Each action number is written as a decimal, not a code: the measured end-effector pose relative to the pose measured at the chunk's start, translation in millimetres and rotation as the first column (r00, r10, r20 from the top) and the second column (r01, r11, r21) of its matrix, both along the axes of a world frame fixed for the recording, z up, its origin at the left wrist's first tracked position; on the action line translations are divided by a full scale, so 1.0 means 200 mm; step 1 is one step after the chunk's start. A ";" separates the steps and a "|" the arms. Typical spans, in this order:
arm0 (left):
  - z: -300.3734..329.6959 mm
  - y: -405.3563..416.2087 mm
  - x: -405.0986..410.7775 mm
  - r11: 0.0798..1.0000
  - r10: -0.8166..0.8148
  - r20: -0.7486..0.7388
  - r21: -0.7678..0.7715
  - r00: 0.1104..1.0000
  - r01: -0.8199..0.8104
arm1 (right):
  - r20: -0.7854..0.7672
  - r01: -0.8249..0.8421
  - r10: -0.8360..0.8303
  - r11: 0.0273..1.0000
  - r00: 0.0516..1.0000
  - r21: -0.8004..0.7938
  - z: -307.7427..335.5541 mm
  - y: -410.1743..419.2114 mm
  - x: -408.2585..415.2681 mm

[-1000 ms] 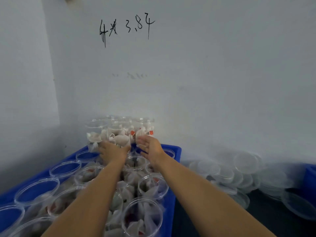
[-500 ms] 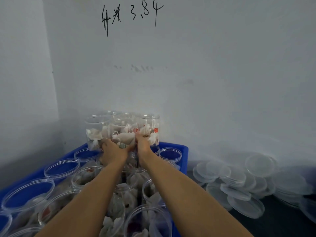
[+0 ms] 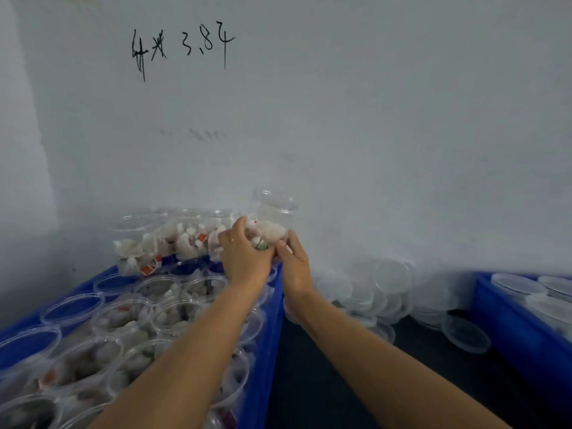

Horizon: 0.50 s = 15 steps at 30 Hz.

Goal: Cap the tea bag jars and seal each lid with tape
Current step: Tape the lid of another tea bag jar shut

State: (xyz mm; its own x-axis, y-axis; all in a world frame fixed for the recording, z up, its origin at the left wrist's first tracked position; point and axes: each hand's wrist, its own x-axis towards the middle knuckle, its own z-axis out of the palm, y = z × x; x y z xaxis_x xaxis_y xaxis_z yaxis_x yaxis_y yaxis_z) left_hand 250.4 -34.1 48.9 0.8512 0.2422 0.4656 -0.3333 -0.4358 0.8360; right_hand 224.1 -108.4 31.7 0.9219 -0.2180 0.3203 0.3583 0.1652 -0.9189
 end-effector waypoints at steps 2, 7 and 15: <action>0.02 -0.16 -0.12 0.996 -0.087 0.019 -0.007 0.996 0.087 | 0.058 0.110 -0.112 0.993 0.992 0.045 0.01 -0.13 -0.14; -0.04 -0.52 -0.44 0.967 -0.239 0.034 -0.085 0.970 0.241 | 0.094 0.282 -0.288 0.957 0.953 0.069 -0.05 -0.41 -0.46; -0.52 -0.77 -0.83 0.909 -0.324 -0.055 -0.295 0.945 0.294 | -0.136 0.385 -0.378 0.923 0.916 0.023 -0.46 -0.66 -0.84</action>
State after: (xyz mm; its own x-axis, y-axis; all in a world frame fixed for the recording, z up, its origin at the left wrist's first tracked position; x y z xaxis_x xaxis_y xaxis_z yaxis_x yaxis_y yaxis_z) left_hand 84.3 -189.0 -55.3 0.9428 0.0669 0.3265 -0.3220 -0.0690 0.9442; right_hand 56.6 -239.9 -60.3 0.7978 -0.5734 0.1865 0.2841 0.0846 -0.9551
